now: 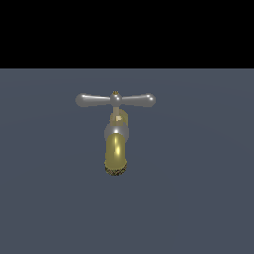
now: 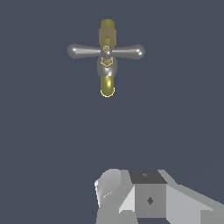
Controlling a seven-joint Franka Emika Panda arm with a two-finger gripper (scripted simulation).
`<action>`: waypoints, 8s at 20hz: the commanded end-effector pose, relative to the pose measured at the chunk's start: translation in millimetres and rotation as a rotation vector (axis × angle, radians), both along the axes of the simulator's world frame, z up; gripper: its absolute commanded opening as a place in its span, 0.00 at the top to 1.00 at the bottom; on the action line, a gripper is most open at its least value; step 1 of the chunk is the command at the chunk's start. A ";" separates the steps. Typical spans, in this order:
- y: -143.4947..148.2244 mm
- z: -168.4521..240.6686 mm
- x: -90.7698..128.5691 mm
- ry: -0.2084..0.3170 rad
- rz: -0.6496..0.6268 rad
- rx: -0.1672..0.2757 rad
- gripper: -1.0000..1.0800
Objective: Turn on the faucet by rotating a designated handle.
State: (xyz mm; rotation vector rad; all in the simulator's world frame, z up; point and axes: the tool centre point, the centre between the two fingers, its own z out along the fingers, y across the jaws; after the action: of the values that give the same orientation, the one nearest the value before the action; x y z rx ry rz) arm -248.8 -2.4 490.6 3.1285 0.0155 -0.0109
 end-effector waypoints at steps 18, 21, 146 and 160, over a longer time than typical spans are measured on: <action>9.8 -0.4 9.8 -0.008 0.041 -0.034 1.00; 11.7 -2.7 16.6 -0.008 0.015 -0.024 1.00; 121.1 -293.4 174.7 -0.019 -1.563 0.007 1.00; 92.6 -293.4 136.6 -0.016 -1.561 0.005 1.00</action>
State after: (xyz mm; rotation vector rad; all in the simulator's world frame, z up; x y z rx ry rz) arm -108.8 103.5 197.4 2.2683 -2.1783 0.0022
